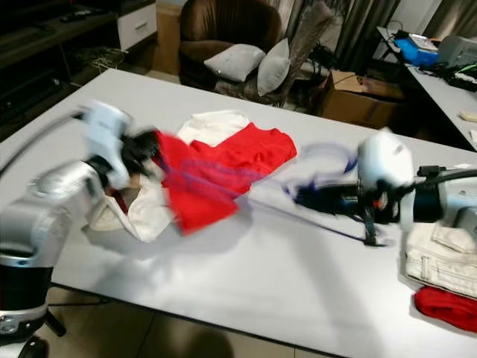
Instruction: Hang hanger
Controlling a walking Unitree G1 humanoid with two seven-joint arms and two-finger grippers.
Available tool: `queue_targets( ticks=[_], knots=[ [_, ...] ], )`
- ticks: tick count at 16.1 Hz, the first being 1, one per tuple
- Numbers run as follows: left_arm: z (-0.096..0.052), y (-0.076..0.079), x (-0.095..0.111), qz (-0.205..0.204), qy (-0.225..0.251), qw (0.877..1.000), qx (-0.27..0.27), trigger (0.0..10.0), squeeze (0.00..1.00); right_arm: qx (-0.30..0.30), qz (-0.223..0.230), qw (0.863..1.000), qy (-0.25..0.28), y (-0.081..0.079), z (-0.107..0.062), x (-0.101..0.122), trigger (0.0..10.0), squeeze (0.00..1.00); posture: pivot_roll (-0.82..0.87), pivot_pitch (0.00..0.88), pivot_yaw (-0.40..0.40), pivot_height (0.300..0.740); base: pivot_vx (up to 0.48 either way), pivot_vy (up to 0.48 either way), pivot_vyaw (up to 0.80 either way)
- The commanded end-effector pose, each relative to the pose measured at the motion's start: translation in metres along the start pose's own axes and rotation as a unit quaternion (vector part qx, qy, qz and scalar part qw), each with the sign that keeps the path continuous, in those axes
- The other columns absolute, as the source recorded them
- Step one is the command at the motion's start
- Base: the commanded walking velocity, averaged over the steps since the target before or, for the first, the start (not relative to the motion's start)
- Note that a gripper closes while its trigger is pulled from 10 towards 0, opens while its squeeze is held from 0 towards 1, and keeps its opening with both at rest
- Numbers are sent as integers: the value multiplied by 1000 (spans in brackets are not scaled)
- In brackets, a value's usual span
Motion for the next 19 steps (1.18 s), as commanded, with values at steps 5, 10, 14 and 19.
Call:
queue_targets(
  ticks=[5,10,14,19],
  knots=[
    [-28,9,37,-5,86,996,3,10000,976,-176,94,979,46,-2,9,-4,10000,0,34,0,-88,740,0,0,0],
    [-34,28,2,7,53,999,-3,10000,0,-152,166,974,34,-48,28,-5,10000,0,33,0,-83,740,0,0,0],
    [-30,24,3,37,27,999,-13,10000,0,-140,138,980,-45,-50,3,-11,10000,0,20,0,-59,740,0,0,0],
    [-32,40,54,-41,119,988,-87,10000,0,-276,155,948,39,-19,-18,6,10000,0,13,0,-46,740,0,0,0]
  ],
)
Point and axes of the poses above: a point about 5 cm out from each wrist's last joint towards the gripper, its own z axis pointing out of the wrist towards the gripper, its own x axis along the axis of the wrist's last joint, y = z × x, the point moved 1 cm from there along z, pointing out of the wrist towards the gripper, and after that the axes turned 15 degrees about -z, right-handed, at the moved point
